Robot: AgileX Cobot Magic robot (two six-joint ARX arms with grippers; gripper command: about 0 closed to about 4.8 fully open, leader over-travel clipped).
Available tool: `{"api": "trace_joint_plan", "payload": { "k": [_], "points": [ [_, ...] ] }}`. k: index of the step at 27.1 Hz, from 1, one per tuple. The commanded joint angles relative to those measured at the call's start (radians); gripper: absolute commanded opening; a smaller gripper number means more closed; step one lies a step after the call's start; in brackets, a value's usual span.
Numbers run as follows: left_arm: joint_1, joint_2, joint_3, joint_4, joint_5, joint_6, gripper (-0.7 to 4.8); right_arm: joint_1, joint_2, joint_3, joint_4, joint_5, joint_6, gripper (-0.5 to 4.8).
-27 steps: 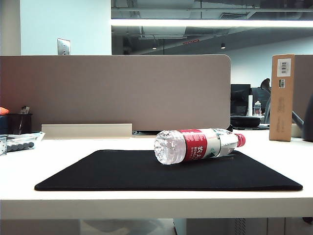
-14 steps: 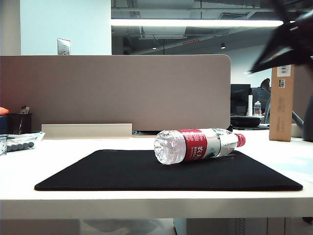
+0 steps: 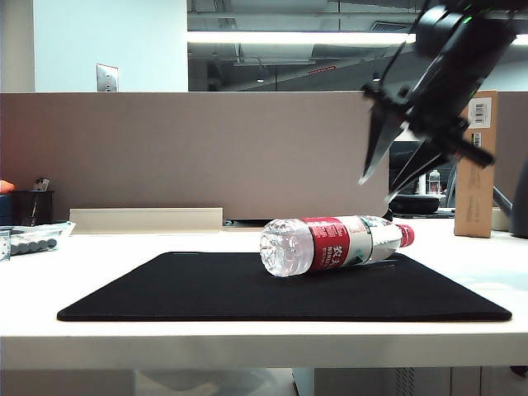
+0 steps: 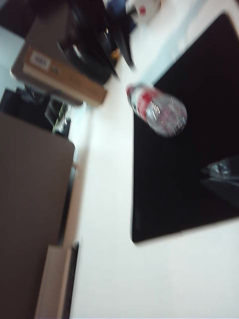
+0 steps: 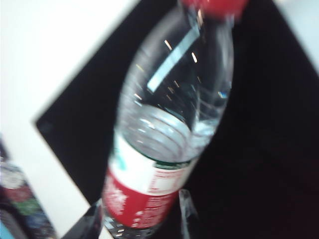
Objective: Stand the plastic bottle up on the black mouse pad.
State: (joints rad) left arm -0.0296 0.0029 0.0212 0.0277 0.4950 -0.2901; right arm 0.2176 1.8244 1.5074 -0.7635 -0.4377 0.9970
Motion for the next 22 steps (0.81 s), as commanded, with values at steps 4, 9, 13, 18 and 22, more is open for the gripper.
{"api": "trace_joint_plan", "payload": {
  "k": [4,9,13,18,22],
  "points": [
    [-0.089,0.000,0.006,-0.003,0.063,0.028,-0.05,0.051,0.114,0.122,-0.114,0.066,0.011,2.03],
    [-0.089,0.000,-0.005,-0.085,0.115,0.029,-0.05,0.054,0.117,0.151,-0.103,0.175,0.137,2.41],
    [-0.089,0.000,-0.013,-0.086,0.196,0.014,-0.05,0.069,0.139,0.151,-0.099,0.174,0.205,2.68],
    [-0.089,0.000,-0.013,-0.081,0.252,-0.013,-0.05,0.093,0.144,0.151,-0.063,0.223,0.241,2.86],
    [-0.089,0.000,-0.013,-0.082,0.251,-0.013,-0.05,0.094,0.147,0.151,-0.046,0.257,0.286,2.88]
  ]
}}
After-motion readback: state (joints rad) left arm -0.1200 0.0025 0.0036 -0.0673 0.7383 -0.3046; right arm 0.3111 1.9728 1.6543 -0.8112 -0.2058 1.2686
